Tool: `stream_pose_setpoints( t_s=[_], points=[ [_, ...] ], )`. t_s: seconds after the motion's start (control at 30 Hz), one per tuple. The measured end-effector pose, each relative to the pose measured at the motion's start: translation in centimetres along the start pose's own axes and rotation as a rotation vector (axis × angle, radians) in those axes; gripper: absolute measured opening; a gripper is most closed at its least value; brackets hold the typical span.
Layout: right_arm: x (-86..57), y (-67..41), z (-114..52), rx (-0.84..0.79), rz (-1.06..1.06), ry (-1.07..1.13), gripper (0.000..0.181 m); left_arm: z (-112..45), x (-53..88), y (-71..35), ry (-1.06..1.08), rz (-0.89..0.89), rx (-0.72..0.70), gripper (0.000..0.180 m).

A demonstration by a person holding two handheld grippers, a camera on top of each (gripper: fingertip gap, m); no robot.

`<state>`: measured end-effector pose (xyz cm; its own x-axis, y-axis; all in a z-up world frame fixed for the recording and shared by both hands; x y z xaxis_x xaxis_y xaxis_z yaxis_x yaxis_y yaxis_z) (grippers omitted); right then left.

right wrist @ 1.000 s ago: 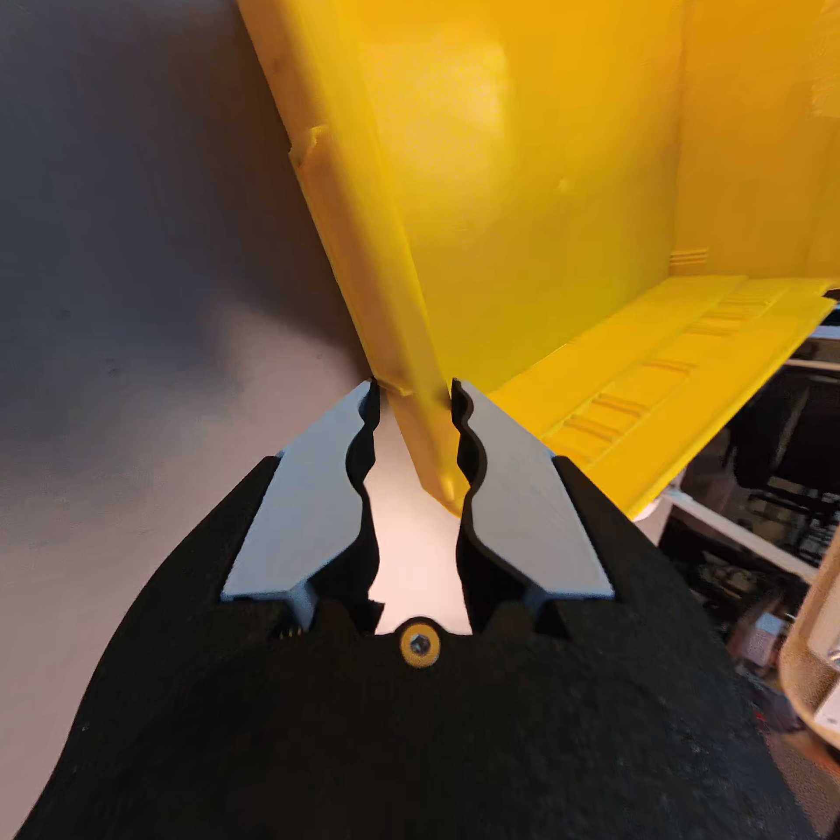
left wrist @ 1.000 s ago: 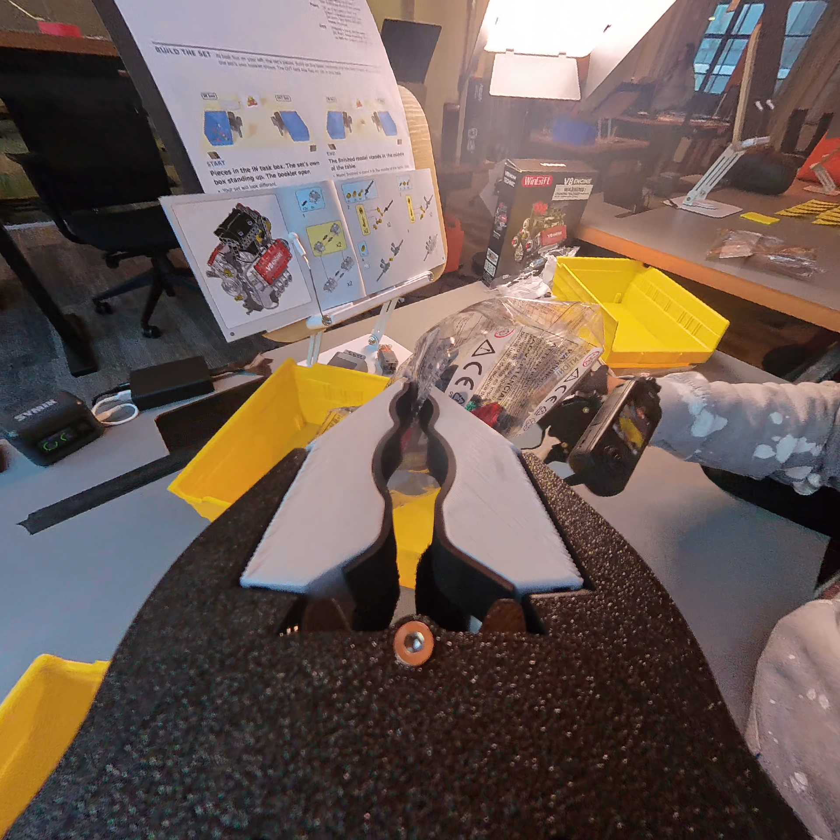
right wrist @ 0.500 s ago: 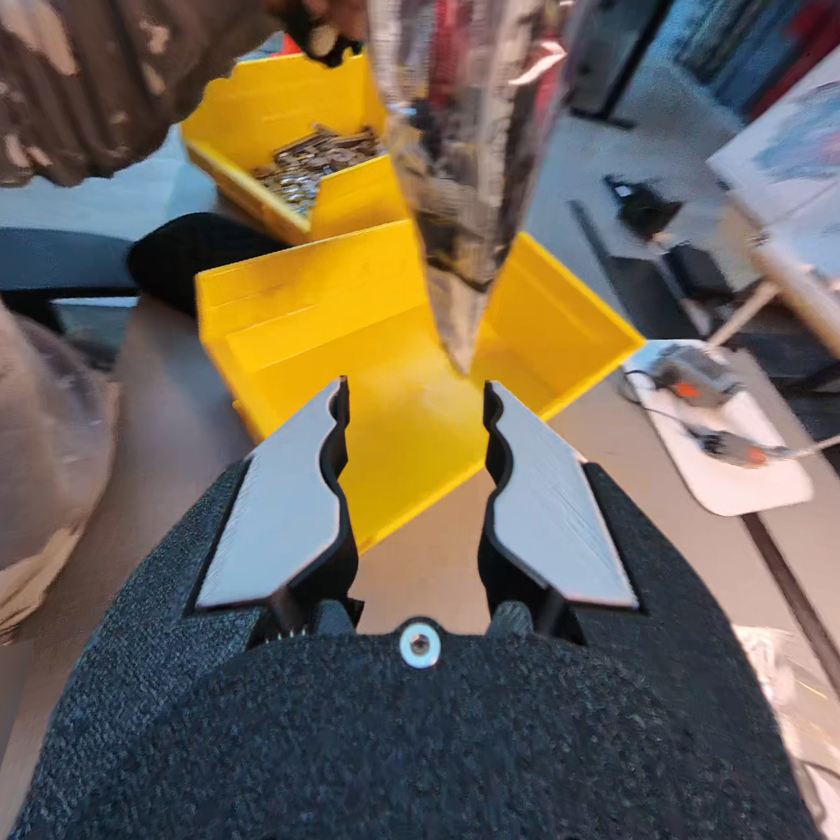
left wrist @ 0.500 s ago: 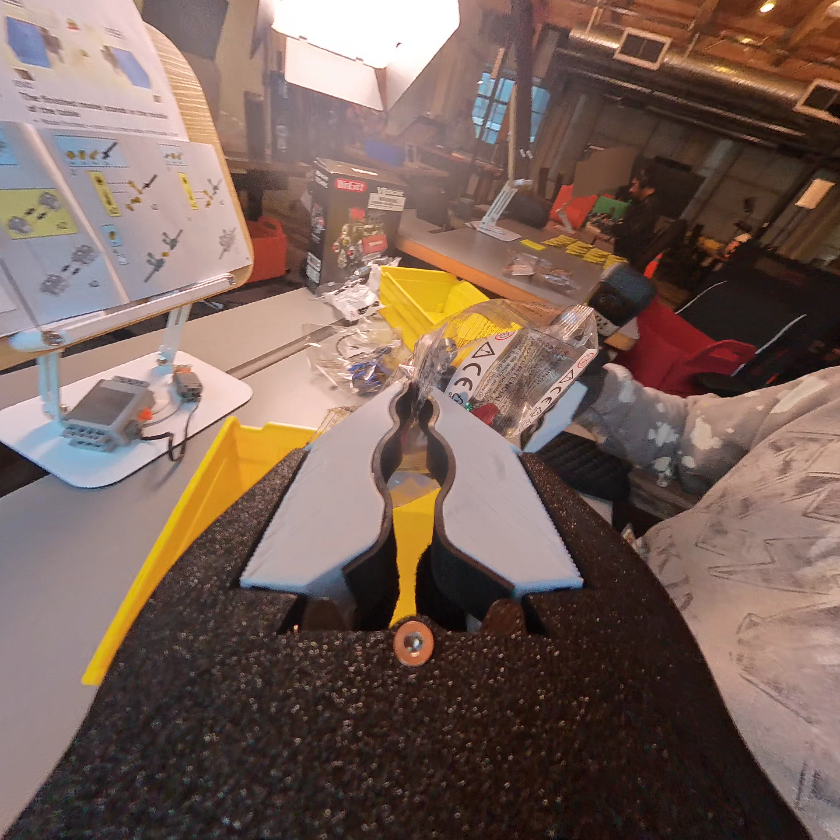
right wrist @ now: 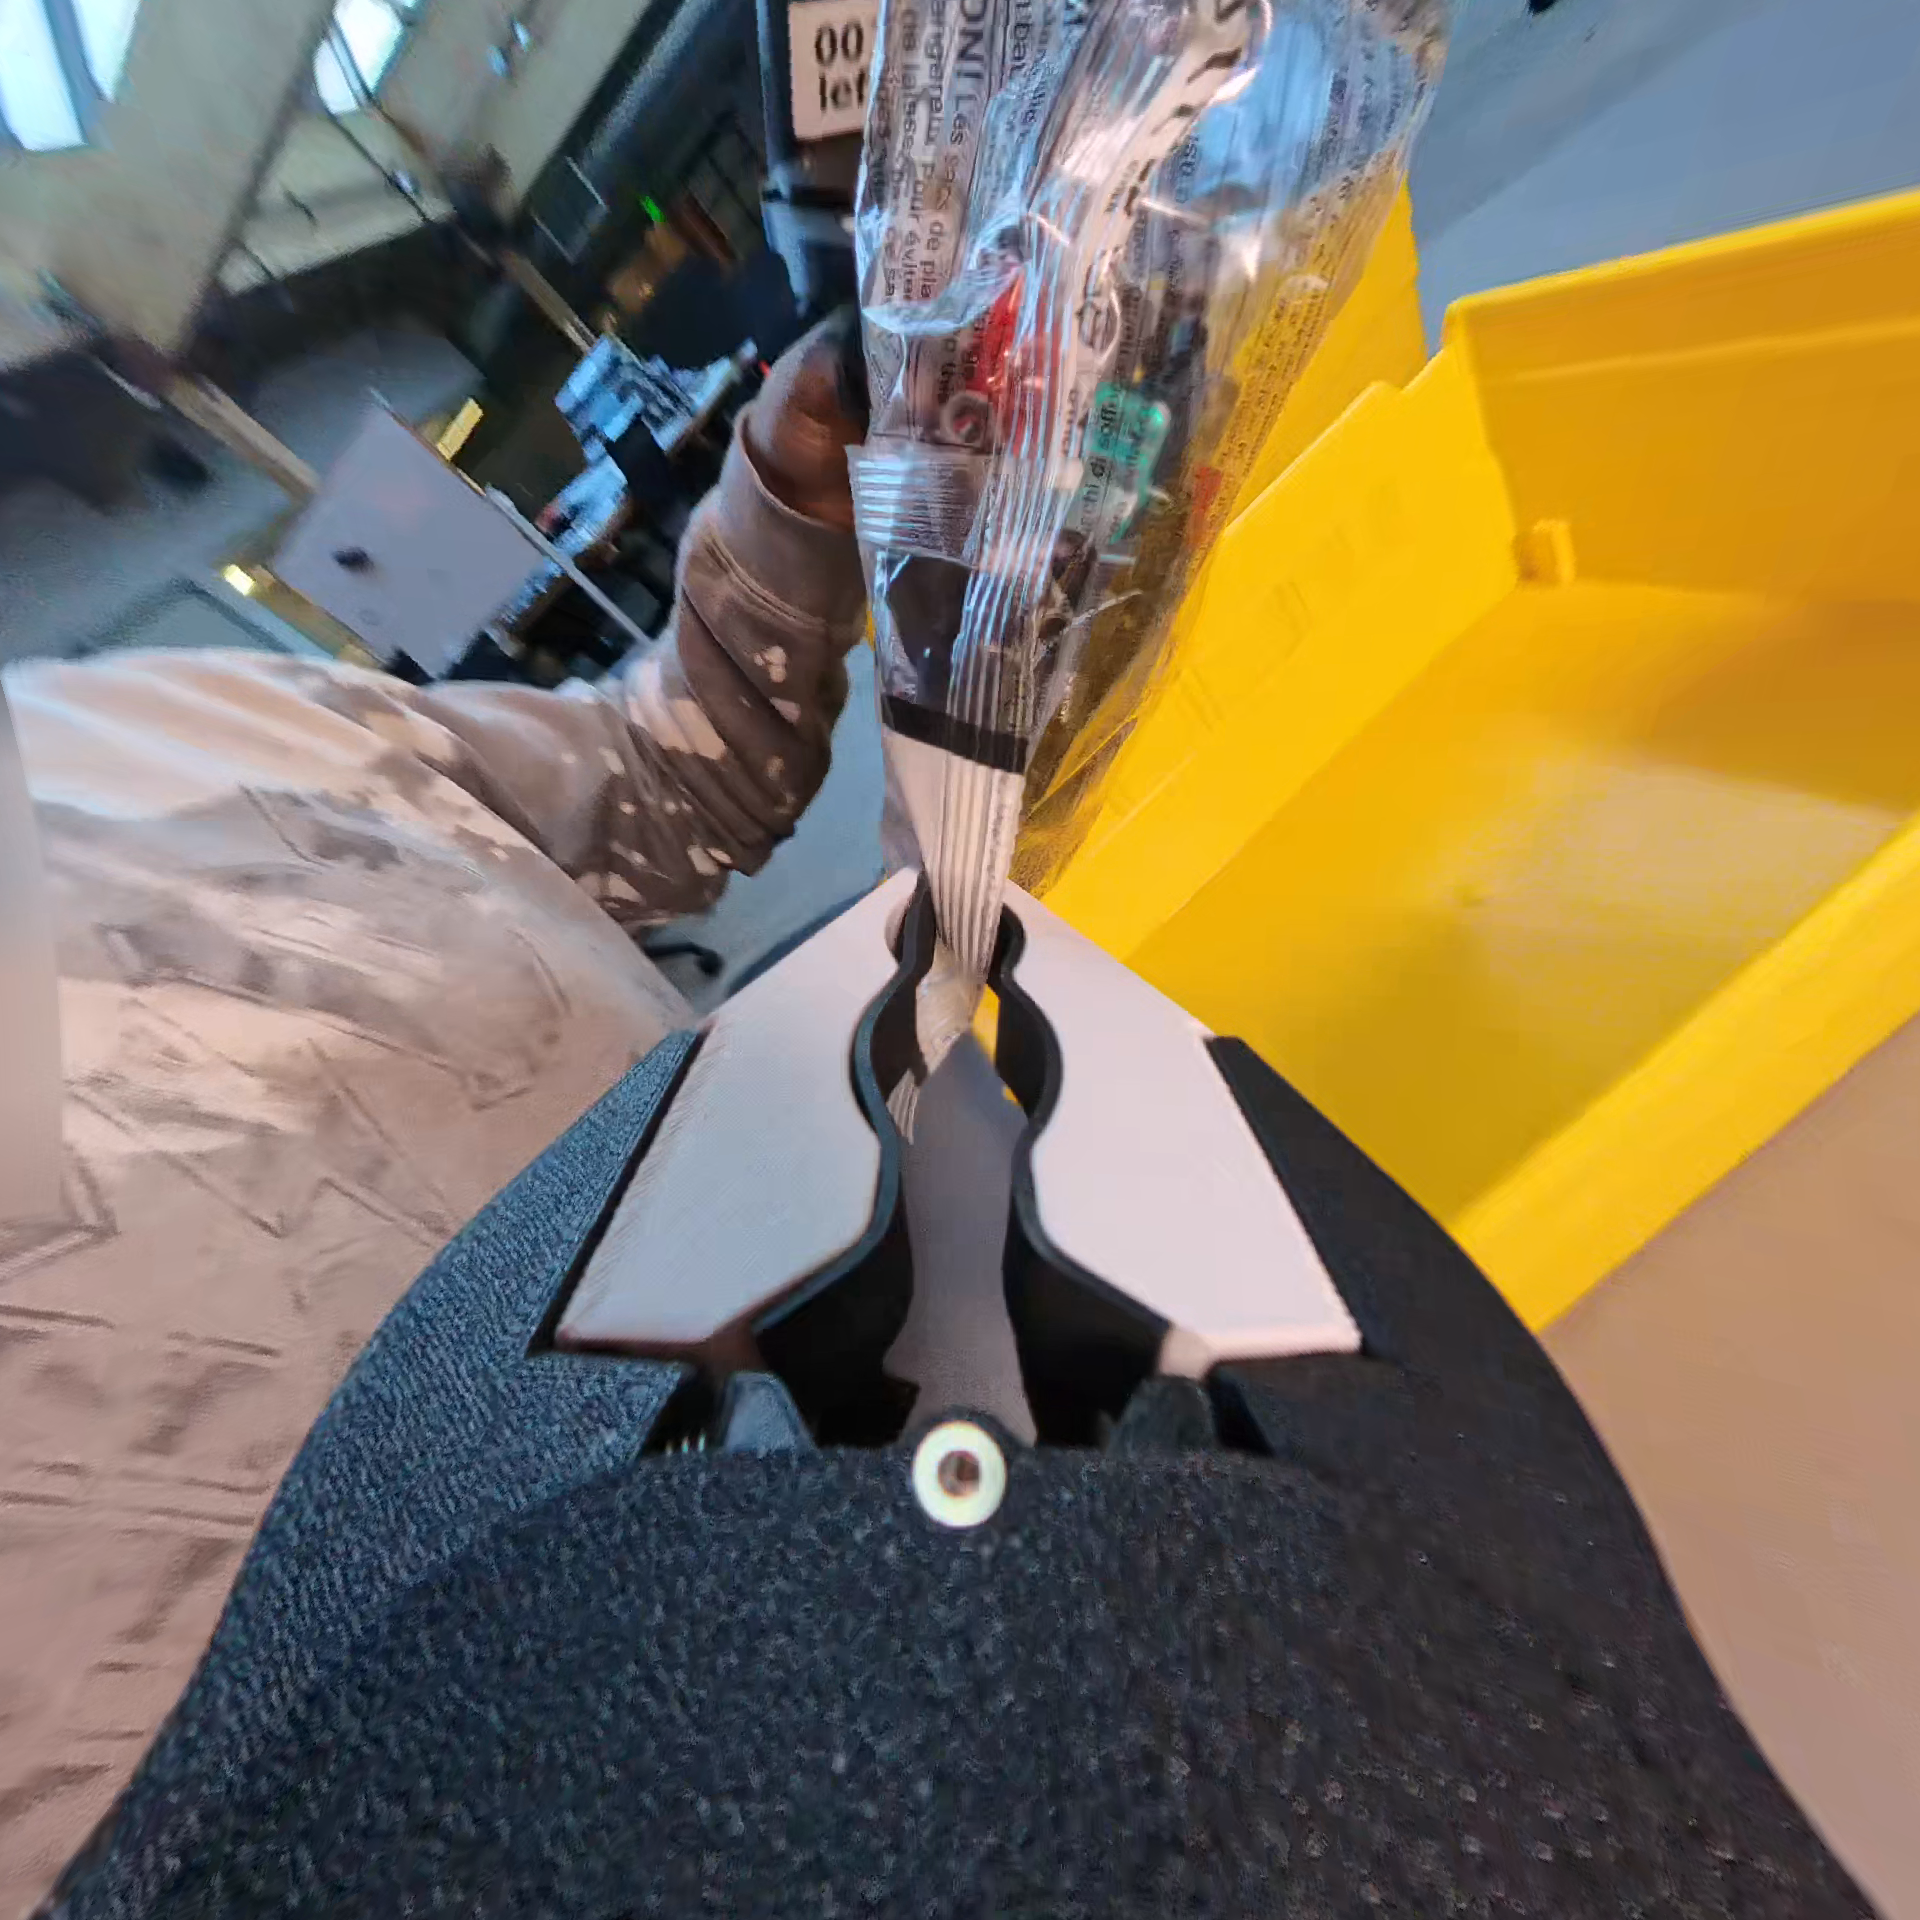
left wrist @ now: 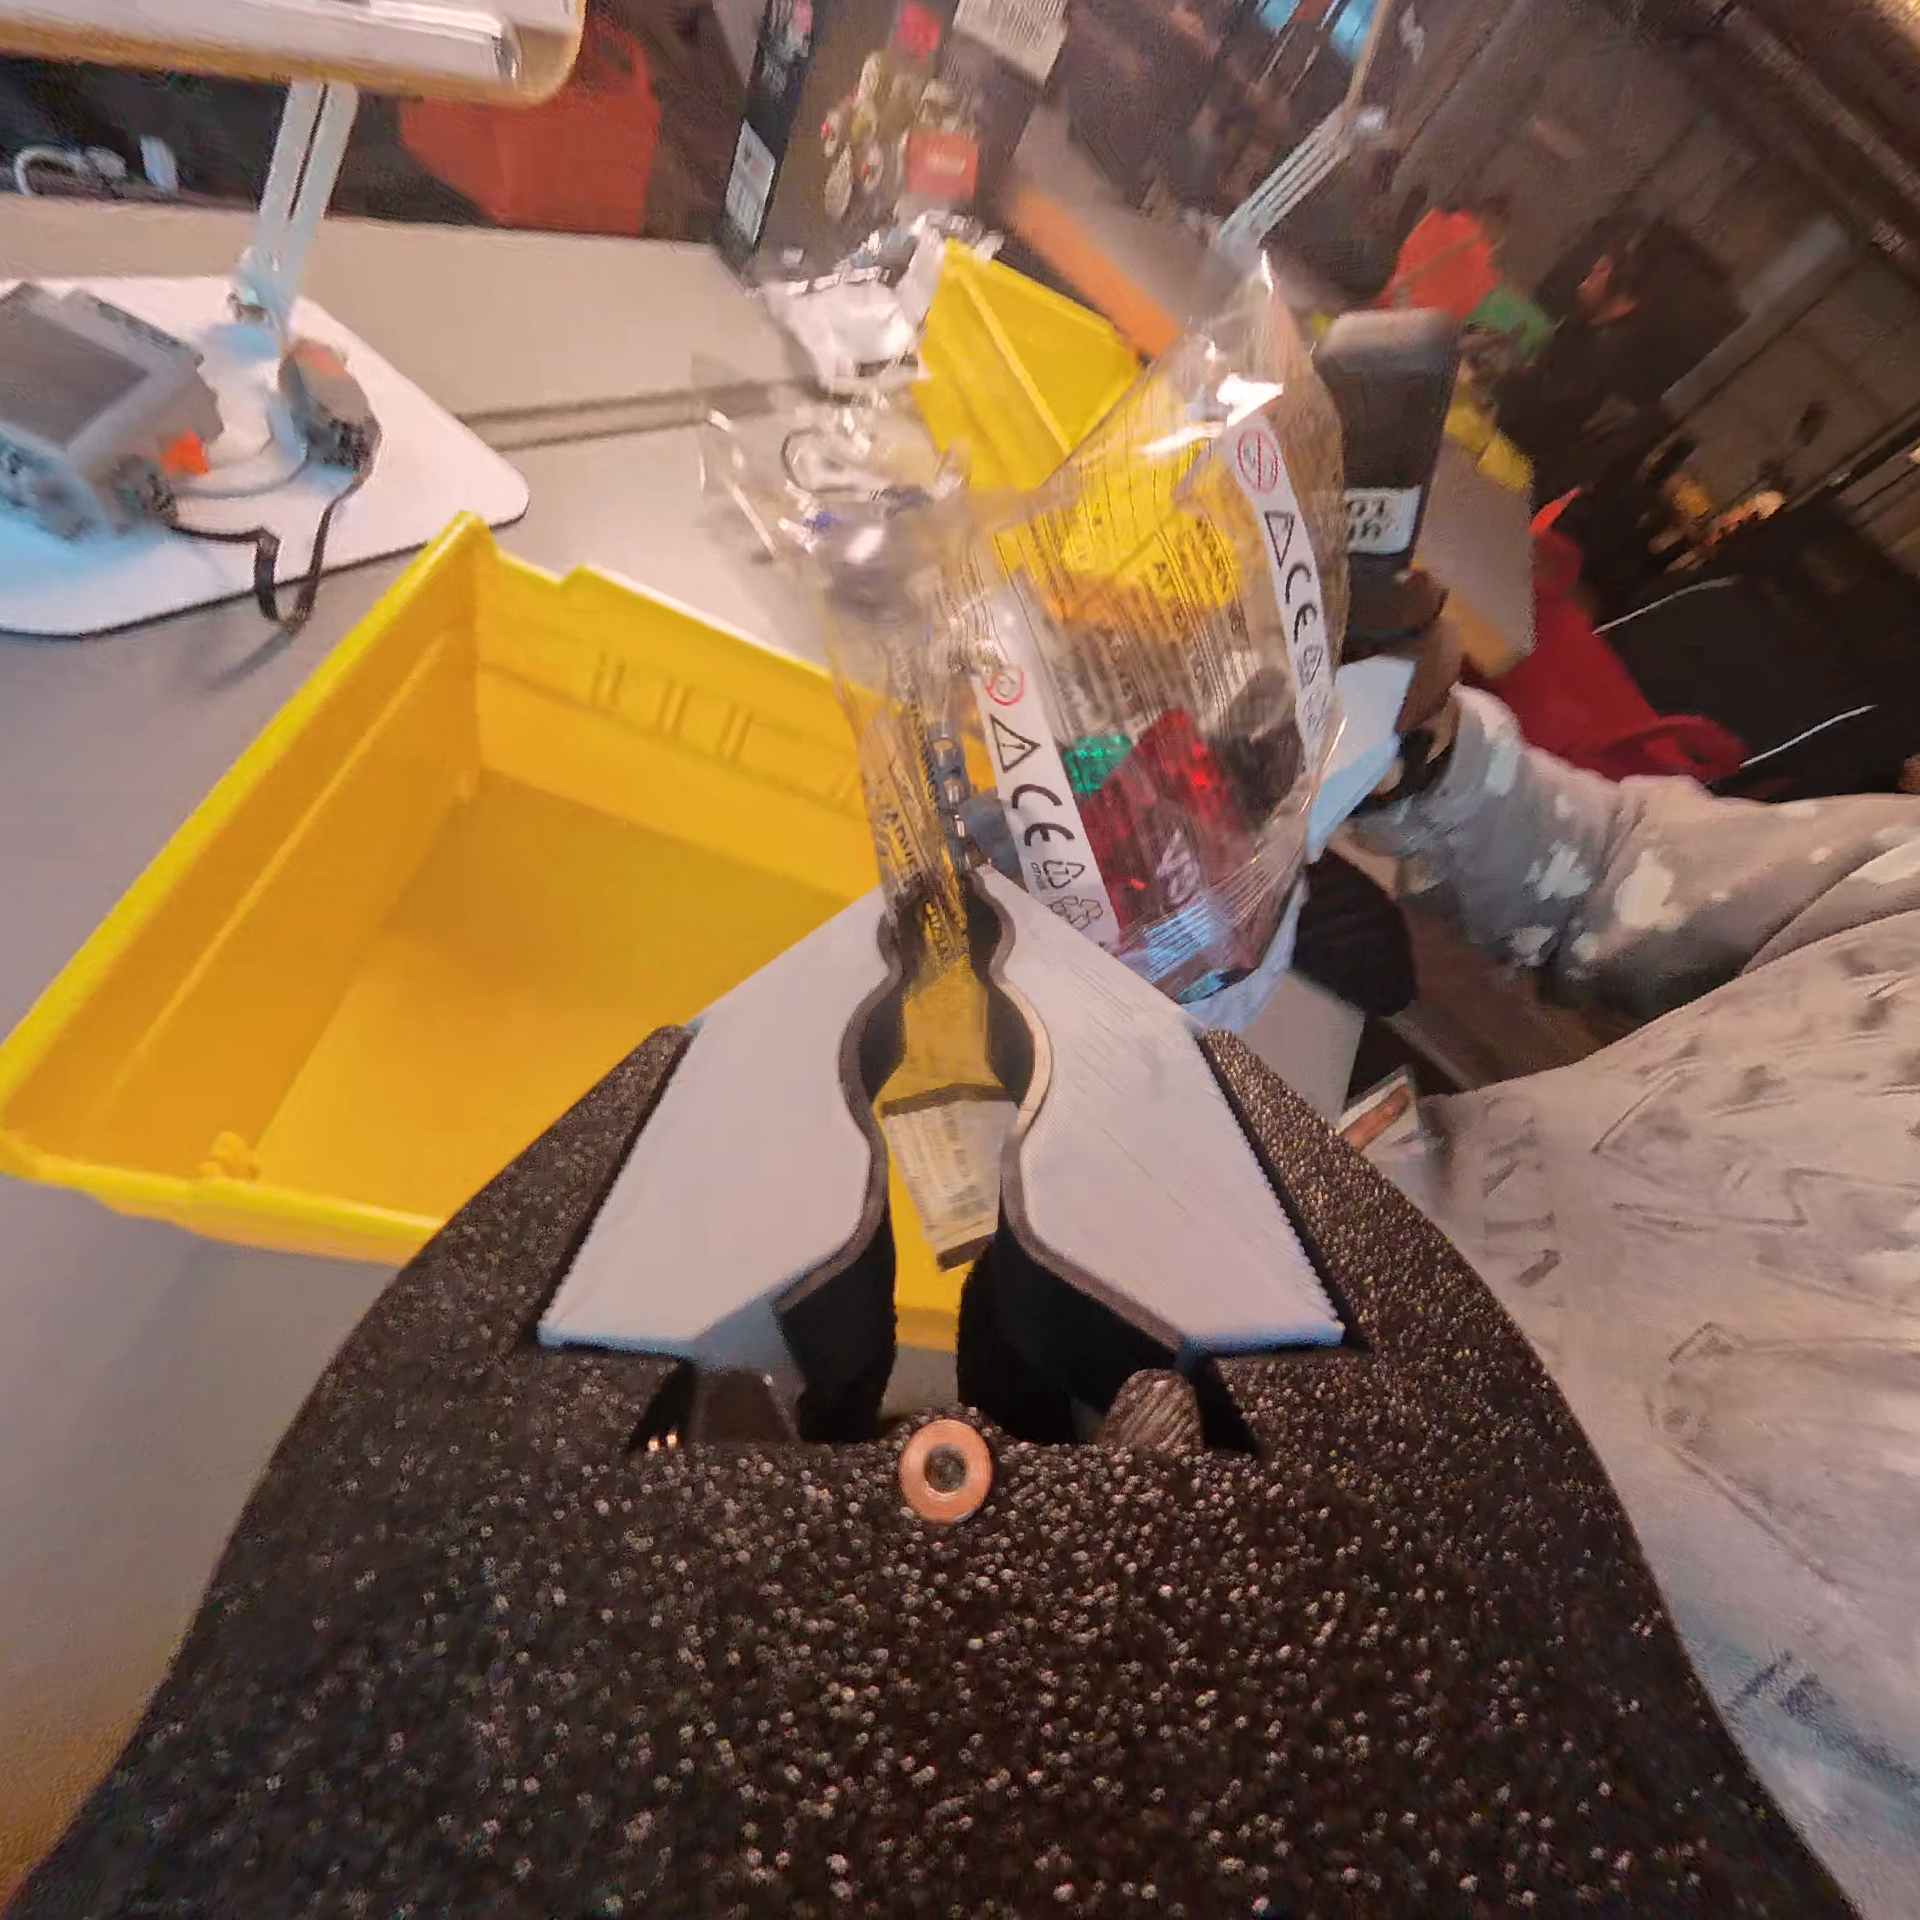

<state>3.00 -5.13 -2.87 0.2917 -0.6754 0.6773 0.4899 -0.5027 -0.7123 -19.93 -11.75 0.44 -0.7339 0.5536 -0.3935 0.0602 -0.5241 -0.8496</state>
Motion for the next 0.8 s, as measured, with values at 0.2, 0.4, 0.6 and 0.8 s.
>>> stream_pose_setpoints(
  t_s=[0.2,0.4,0.6,0.8],
  points=[
    [0.4,2.9,-0.4,-0.175,-0.267,-0.112,0.004,-1.3,0.5,2.9,-0.053,-0.046,0.172,0.016],
    [0.1,4.5,-0.3,-0.304,-0.364,-0.134,0.005,-0.7,1.7,3.9,-0.166,-0.076,0.176,0.031],
    [-0.2,4.2,0.3,-0.277,-0.377,-0.11,0.005,0.3,-1.8,4.2,-0.142,-0.182,0.136,0.037],
    [-0.2,3.0,-0.5,-0.239,-0.373,-0.111,0.005,-4.5,-8.9,7.2,-0.108,-0.358,0.181,0.04]
  ],
)
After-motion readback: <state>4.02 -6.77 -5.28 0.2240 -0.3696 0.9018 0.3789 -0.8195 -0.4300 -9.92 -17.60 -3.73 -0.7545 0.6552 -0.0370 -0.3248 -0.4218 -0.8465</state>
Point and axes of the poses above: each gripper's, where its closed fingertips meet, z back along the fingers, y out of its underside, x = y × z across the jaws, the point moved 7 cm from there along z, back along the fingers, and after that the axes turned 5 degrees about -z, right-handed, at the moved point
